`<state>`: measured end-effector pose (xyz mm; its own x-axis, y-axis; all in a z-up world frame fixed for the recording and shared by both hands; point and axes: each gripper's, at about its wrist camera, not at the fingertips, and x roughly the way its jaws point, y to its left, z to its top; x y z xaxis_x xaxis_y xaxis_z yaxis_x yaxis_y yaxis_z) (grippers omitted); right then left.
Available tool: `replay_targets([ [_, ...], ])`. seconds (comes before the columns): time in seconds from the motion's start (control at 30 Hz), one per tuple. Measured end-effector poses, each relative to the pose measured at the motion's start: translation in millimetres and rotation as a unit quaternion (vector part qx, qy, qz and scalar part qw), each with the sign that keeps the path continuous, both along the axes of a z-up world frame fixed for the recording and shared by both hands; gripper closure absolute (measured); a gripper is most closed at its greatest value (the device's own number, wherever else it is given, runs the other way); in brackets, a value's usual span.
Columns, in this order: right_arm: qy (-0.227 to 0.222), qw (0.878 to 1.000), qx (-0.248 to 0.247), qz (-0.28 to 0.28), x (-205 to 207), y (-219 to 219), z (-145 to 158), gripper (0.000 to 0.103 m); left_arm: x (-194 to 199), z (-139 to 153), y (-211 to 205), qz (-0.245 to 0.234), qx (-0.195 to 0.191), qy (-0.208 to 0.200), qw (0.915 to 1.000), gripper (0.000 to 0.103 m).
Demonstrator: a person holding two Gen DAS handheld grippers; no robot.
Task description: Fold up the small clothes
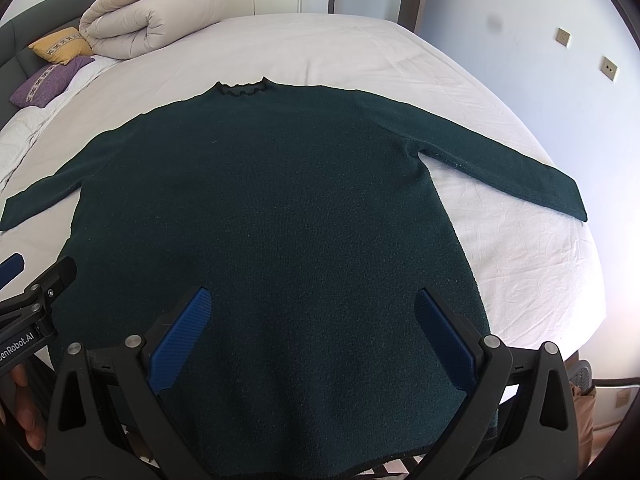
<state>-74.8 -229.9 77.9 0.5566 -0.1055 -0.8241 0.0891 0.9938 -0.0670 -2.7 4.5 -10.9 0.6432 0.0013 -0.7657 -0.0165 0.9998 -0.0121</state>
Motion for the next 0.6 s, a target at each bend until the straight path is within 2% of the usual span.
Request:
replay_targets([
  [0.6,0.0,1.0,0.001,0.0,0.9,0.3,-1.1,0.0,-0.3,-1.4,1.0,0.0,-0.001,0.001,1.0,0.0],
])
